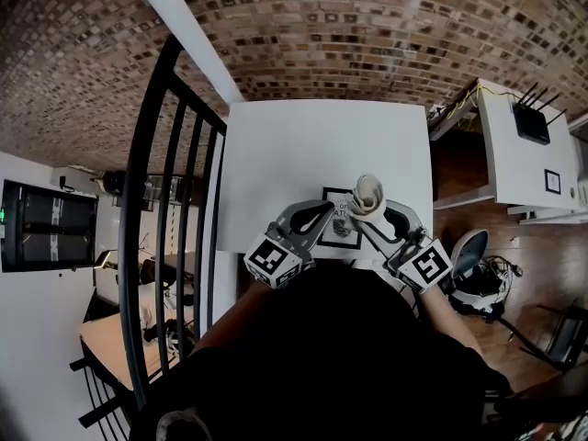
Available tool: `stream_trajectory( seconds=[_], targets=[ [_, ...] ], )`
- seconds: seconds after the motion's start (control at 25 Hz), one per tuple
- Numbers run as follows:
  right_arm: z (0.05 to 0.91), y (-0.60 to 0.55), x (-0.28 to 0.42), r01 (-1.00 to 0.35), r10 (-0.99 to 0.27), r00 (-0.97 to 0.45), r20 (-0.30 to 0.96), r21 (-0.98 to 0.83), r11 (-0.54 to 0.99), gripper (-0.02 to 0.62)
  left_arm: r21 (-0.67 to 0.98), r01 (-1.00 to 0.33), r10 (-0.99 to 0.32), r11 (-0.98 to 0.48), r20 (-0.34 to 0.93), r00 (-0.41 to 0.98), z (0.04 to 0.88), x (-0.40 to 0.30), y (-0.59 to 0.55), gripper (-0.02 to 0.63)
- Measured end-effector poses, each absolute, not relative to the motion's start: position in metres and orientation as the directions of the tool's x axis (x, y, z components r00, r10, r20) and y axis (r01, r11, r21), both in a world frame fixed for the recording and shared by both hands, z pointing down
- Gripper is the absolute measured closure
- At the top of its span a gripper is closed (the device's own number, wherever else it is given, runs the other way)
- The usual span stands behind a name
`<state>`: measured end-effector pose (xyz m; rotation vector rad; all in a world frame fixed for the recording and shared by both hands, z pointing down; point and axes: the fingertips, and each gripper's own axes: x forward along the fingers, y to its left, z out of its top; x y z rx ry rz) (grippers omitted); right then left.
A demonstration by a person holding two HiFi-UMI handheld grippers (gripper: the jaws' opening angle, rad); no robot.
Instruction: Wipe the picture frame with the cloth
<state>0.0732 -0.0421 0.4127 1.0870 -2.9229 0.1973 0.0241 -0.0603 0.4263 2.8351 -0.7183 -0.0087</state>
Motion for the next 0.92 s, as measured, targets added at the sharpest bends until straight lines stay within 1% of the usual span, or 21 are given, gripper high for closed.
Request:
stream_trajectory(
  seconds=[0.24, 0.44, 0.68, 0.92],
  targets=[
    [0.4107, -0.0438, 0.0740, -0.648, -0.646, -0.761, 0.055, -0.105, 0.754, 0.431, 0.208, -0.469, -0.470, -0.858, 0.050, 0.881, 0.4239, 0.0263, -0.0632, 0.604],
    [0.4128, -0.0398, 0.0742, -0.645, -0.644, -0.763, 0.054, -0.110, 0.756, 0.431, 0.252, -0.461, -0.470, -0.851, 0.027, 0.882, 0.4219, 0.0275, -0.0601, 0.604],
    [0.4145, -0.0395, 0.0742, -0.645, -0.643, -0.764, 0.055, -0.108, 0.756, 0.431, 0.244, -0.454, -0.462, -0.857, 0.025, 0.886, 0.4219, 0.0298, -0.0574, 0.604],
    [0.4135, -0.0347, 0.0730, -0.642, -0.640, -0.766, 0.059, -0.114, 0.758, 0.431, 0.273, -0.465, -0.476, -0.842, 0.029, 0.879, 0.4243, 0.0298, -0.0563, 0.604]
  ],
)
